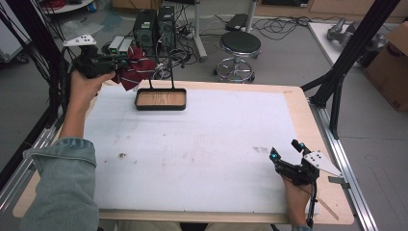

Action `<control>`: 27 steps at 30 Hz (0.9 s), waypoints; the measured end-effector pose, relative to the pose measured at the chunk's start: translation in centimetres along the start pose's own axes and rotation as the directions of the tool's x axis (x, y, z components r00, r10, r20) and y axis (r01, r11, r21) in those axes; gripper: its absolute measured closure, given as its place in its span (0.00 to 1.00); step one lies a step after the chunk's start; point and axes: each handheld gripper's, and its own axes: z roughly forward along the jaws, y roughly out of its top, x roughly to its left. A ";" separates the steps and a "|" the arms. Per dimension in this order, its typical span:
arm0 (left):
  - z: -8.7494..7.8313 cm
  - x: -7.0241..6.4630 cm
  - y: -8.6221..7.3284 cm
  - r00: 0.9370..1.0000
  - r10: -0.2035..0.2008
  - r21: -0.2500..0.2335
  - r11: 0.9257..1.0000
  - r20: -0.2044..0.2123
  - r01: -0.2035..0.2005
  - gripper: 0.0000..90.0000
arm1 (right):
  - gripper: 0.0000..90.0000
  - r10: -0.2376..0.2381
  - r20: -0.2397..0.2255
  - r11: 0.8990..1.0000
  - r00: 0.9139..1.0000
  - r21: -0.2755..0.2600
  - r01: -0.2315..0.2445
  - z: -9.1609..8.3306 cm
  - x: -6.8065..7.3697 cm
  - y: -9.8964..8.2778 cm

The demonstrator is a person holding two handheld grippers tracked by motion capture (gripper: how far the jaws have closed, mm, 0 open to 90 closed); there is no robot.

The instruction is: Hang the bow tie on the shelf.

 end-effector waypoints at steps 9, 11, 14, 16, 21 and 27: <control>1.3 1.1 1.9 1.000 -0.019 -0.002 1.000 -0.007 0.019 0.84 | 0.13 0.002 -0.003 1.000 1.000 0.001 -0.002 0.0 -0.1 0.0; 1.5 1.5 2.1 0.999 -0.031 -0.010 0.999 -0.009 0.030 0.84 | 0.13 0.003 -0.005 1.000 1.000 0.001 -0.003 0.0 -0.1 0.0; 1.7 2.0 2.3 0.998 -0.050 -0.006 0.999 -0.034 0.050 0.84 | 0.13 0.002 -0.005 1.000 1.000 0.002 -0.002 0.0 -0.1 0.0; 1.8 2.5 2.3 0.997 -0.064 0.002 0.998 -0.049 0.064 0.84 | 0.13 0.001 -0.006 1.000 1.000 0.001 -0.001 0.1 -0.1 0.0; 1.2 3.8 2.0 0.990 -0.102 0.006 0.995 -0.093 0.103 0.84 | 0.13 0.003 -0.007 1.000 1.000 0.004 -0.003 0.1 -0.1 0.0; 0.7 4.9 1.1 0.983 -0.129 0.010 0.991 -0.128 0.131 0.84 | 0.13 0.005 -0.008 1.000 1.000 0.006 -0.005 0.1 -0.1 0.0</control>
